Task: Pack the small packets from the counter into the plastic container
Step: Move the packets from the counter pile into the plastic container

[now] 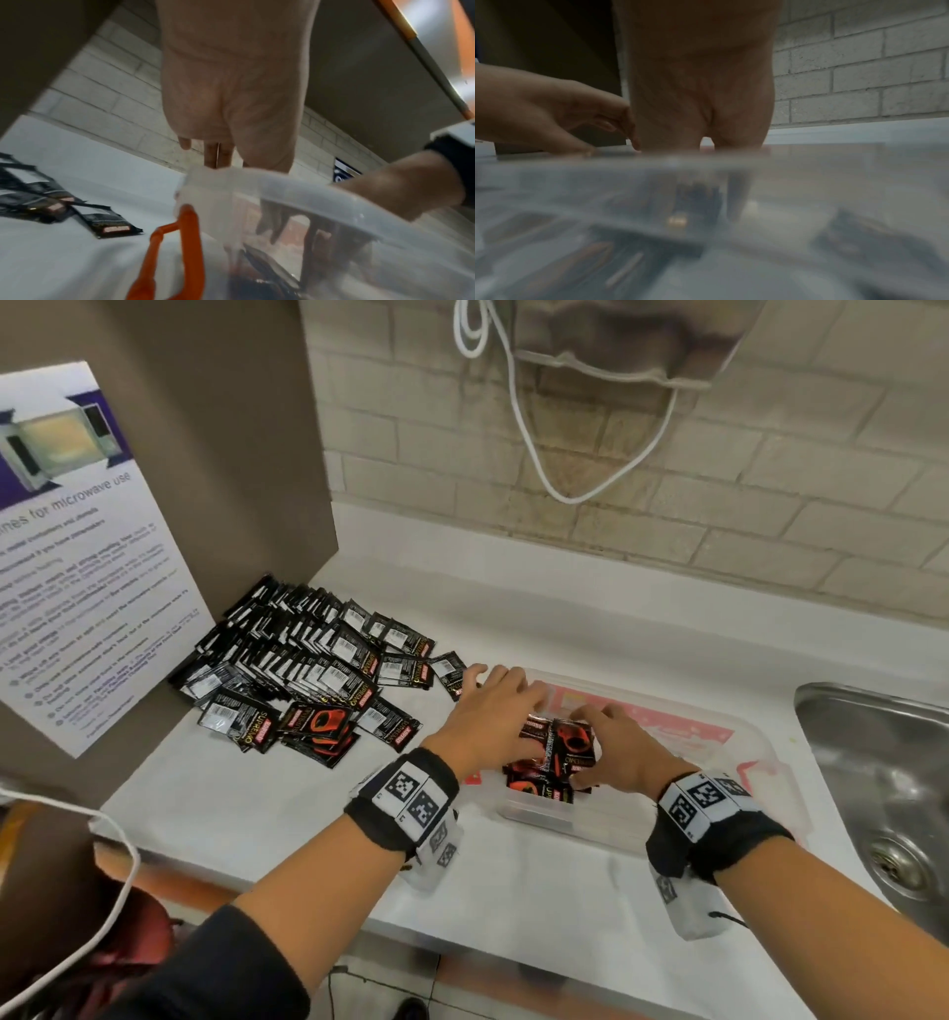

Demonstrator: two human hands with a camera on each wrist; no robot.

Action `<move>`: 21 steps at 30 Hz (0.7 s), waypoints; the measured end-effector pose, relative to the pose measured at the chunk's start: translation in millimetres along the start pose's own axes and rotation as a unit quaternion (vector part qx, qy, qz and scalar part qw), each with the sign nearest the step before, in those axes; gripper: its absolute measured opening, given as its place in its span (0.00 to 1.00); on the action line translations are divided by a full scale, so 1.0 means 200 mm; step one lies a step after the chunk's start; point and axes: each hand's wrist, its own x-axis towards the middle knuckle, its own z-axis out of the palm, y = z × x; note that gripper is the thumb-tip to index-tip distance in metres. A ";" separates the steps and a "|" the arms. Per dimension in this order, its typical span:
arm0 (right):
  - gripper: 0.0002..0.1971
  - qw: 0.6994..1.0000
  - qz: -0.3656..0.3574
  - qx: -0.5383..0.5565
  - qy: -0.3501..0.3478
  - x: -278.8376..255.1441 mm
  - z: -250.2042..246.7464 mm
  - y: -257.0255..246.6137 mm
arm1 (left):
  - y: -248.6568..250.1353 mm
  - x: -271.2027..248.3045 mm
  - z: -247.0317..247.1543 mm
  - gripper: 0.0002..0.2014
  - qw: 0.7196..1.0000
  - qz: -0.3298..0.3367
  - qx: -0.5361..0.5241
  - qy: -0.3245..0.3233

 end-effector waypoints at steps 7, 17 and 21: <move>0.22 0.994 -0.026 -0.013 0.106 0.01 -0.22 -0.19 | -0.26 -0.17 -0.12 0.10 0.970 -0.173 -0.093 0.142; 0.19 0.979 -0.161 0.101 -0.080 0.07 0.00 -0.99 | -0.72 -0.47 -0.25 0.28 0.865 -0.500 -0.033 0.027; 0.20 0.978 -0.093 0.094 -0.165 0.17 0.20 -1.13 | -0.79 -0.54 -0.21 0.31 0.861 -0.505 -0.050 -0.025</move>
